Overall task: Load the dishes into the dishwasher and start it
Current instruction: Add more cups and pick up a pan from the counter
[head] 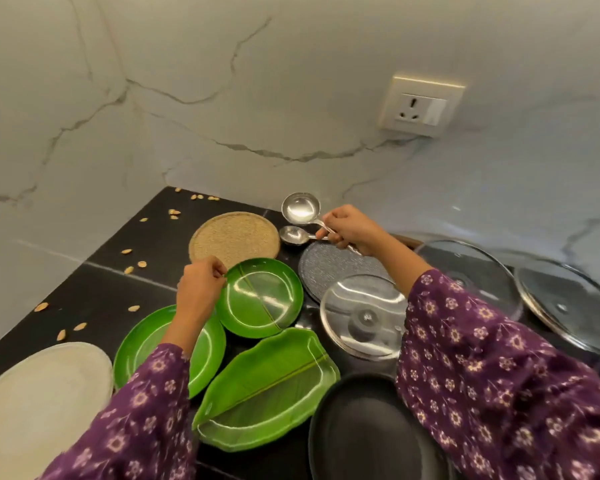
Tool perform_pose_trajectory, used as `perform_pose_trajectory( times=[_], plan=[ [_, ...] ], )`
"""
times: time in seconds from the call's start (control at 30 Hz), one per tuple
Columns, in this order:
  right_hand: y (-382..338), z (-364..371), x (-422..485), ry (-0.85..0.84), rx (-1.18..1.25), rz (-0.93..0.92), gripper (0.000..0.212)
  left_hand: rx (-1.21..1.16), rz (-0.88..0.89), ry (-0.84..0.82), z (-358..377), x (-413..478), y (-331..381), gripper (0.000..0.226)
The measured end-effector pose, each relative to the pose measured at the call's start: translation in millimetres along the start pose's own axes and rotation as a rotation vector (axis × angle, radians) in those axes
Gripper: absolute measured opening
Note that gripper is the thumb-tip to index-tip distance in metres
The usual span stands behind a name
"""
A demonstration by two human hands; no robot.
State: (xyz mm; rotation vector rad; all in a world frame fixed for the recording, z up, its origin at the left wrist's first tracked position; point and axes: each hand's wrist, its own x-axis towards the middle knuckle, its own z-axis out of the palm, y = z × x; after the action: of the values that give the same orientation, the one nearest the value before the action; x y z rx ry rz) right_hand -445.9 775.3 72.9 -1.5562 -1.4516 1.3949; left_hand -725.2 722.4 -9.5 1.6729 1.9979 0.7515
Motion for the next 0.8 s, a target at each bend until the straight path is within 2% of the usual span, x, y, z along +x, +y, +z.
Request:
perform_pose_trajectory(
  times=[0.1,0.23,0.33,0.5,0.67,0.8],
  plan=[
    [22.4,-20.6,-53.9,0.062,0.205,0.066,0.018,-0.067,0.14,-0.059,17.5,-33.2,35.0,0.017],
    [59.9,-58.2,-134.6,0.058,0.626,0.169,0.018,-0.167,0.335,-0.159,51.9,-84.4,96.7,0.02],
    [93.9,-95.2,-203.7,0.116,0.822,0.158,0.019,-0.192,0.456,-0.295,84.4,-130.0,151.2,0.021],
    [160.3,-158.0,-329.0,0.376,0.887,0.089,0.018,-0.166,0.683,-0.492,142.3,-228.1,233.8,0.014],
    [231.5,-206.9,-449.3,0.69,0.96,0.101,0.014,-0.129,0.893,-0.661,192.9,-332.3,295.4,0.014],
    [282.4,-238.0,-549.2,0.832,0.96,0.12,0.022,-0.105,1.048,-0.788,228.1,-415.6,335.3,0.015]
  ],
)
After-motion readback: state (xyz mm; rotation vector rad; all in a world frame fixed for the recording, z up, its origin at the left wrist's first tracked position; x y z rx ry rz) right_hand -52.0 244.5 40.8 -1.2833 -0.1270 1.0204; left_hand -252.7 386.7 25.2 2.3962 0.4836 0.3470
